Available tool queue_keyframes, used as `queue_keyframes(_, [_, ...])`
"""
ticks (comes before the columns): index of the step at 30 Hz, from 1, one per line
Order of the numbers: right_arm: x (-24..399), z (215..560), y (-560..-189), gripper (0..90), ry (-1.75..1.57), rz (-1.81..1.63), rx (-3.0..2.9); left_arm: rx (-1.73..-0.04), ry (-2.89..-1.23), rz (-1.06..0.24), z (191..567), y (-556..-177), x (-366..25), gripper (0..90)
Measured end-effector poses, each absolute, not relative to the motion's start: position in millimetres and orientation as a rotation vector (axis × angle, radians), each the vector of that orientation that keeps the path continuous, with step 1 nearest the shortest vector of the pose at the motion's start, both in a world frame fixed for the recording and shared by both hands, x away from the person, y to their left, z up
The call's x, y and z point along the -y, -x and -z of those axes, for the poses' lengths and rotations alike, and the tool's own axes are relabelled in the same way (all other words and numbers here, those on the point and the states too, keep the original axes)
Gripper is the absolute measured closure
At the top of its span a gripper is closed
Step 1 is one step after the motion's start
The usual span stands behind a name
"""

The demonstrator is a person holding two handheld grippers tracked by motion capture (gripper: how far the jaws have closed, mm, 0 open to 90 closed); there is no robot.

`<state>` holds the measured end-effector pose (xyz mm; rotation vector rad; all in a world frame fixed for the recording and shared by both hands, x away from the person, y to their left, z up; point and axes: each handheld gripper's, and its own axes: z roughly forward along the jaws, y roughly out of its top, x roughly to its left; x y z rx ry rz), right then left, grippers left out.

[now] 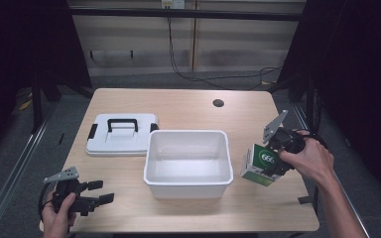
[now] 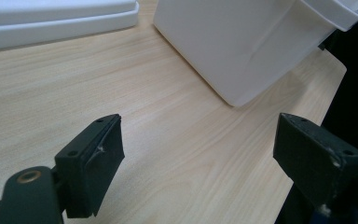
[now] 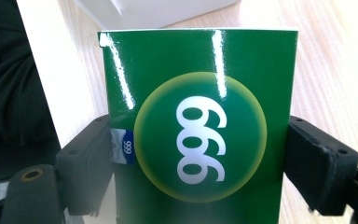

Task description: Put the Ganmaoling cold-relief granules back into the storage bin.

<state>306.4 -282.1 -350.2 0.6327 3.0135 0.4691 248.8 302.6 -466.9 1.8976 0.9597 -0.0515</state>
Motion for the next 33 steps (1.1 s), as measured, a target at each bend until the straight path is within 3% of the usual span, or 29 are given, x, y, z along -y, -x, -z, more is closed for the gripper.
queue_keyframes(33, [289.5,295.0,-302.4,16.6,-0.522,-0.689,-2.867,-0.942,-1.908,0.067,467.1,-248.5,-301.2,16.0])
